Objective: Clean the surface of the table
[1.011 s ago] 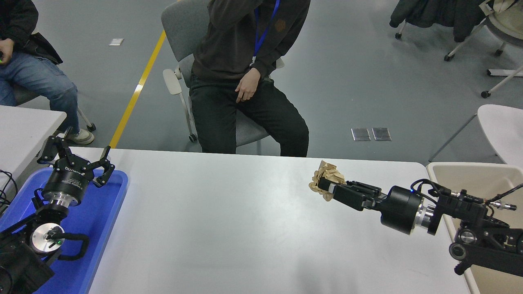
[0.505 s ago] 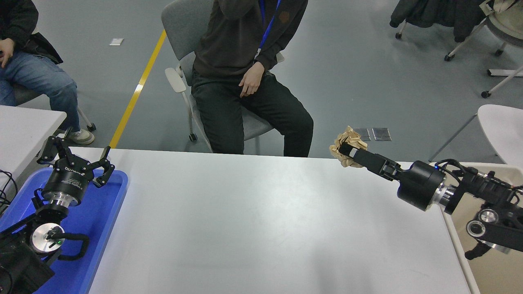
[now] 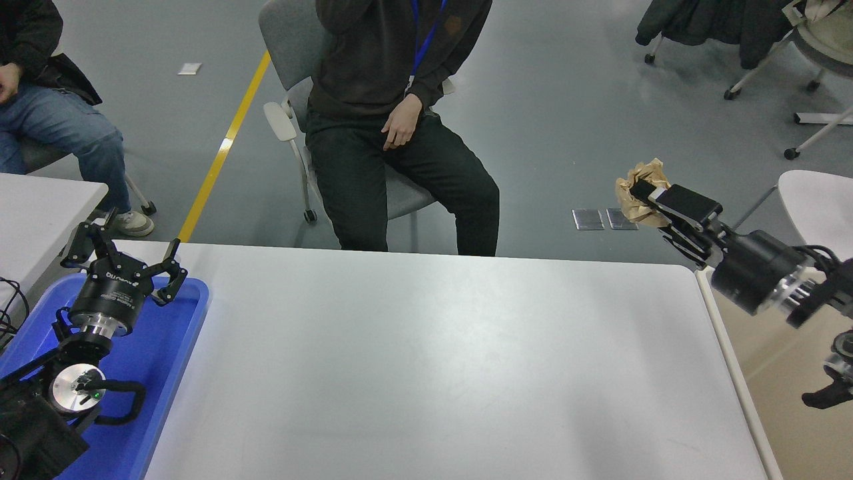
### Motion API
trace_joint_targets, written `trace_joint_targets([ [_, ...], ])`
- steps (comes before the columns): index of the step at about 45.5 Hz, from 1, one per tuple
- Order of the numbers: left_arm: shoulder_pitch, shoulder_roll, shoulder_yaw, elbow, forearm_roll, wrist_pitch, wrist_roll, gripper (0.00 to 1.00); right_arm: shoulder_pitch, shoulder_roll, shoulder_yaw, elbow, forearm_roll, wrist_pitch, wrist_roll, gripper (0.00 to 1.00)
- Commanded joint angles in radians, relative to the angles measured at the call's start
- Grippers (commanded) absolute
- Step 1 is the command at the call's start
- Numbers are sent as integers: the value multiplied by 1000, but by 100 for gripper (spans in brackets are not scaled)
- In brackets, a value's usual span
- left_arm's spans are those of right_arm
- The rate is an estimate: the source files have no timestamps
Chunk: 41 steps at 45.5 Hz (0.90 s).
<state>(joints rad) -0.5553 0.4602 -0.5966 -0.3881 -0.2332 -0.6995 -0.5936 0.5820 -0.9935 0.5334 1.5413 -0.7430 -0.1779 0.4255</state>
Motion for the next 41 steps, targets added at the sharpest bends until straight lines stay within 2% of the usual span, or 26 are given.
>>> trace_joint_targets([
  [1, 0, 0, 0, 0, 0, 0, 0, 100, -68, 1, 89, -38, 97, 14, -22, 0],
  [26, 0, 0, 0, 0, 0, 0, 0, 100, -136, 6, 145, -230, 272, 44, -16, 0],
  [41, 0, 0, 0, 0, 0, 0, 0, 100, -146, 52, 151, -498, 425, 205, -11, 0],
])
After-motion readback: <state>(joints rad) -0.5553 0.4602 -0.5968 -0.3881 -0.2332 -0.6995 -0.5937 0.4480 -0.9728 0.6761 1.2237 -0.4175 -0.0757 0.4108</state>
